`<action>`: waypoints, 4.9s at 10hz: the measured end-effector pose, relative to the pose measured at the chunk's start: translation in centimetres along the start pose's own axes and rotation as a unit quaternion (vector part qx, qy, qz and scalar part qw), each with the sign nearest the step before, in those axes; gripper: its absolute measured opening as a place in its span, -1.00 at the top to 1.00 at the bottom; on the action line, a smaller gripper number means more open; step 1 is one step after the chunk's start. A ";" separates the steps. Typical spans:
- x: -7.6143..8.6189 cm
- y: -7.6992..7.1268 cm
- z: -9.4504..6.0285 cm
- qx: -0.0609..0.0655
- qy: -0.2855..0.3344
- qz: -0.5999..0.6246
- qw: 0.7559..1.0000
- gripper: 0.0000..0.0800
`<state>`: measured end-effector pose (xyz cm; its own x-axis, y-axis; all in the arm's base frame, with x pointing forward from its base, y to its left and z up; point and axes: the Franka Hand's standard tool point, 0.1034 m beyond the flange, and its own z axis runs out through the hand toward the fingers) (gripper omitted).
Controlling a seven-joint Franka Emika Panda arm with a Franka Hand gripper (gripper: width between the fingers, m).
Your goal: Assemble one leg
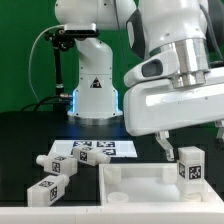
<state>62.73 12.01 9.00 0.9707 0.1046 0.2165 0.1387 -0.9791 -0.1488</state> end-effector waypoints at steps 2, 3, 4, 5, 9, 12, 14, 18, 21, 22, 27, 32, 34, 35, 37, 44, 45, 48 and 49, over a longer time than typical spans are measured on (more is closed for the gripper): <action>-0.3 0.4 0.6 0.007 -0.059 0.006 0.998 -0.62; 0.0 0.9 1.0 0.008 -0.069 0.005 0.998 -0.62; -0.2 1.4 1.1 0.010 -0.080 -0.002 0.997 -0.62; -0.2 1.4 1.1 0.010 -0.080 -0.001 0.997 -0.62; -0.2 1.7 1.1 0.006 -0.080 0.032 0.996 0.27; -0.2 1.5 1.3 -0.003 -0.071 0.172 0.982 0.27; -0.2 1.1 1.4 -0.014 -0.064 0.297 0.953 0.27; -0.1 0.7 1.6 0.009 -0.076 0.573 0.816 0.27; -0.2 0.5 1.6 0.010 -0.076 0.543 0.836 0.09; -0.2 0.1 1.6 0.006 -0.074 0.494 0.866 -0.36; 0.1 0.9 0.6 -0.002 -0.069 0.178 0.982 -0.62; 0.6 0.4 0.5 -0.003 -0.067 0.039 0.997 -0.62; 0.6 0.4 0.5 -0.004 -0.067 0.077 0.995 0.06; 0.6 0.4 0.5 -0.006 -0.066 0.104 0.992 0.06; 0.6 0.4 0.5 -0.009 -0.065 0.151 0.986 0.23; 0.9 1.0 0.4 0.011 -0.077 0.546 0.834 0.23; 0.9 0.8 0.5 0.011 -0.077 0.544 0.836 0.23; 0.8 0.7 0.5 0.009 -0.077 0.506 0.859 -0.22; 0.8 0.3 0.5 -0.007 -0.072 0.400 0.913 -0.49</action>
Offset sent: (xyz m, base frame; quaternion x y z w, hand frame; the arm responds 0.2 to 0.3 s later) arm 0.0062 -0.0140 -0.0096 0.0234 -0.0820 -0.0259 0.9960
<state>63.60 11.88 8.65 0.7758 -0.6252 -0.0857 -0.6286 -0.7537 -0.1921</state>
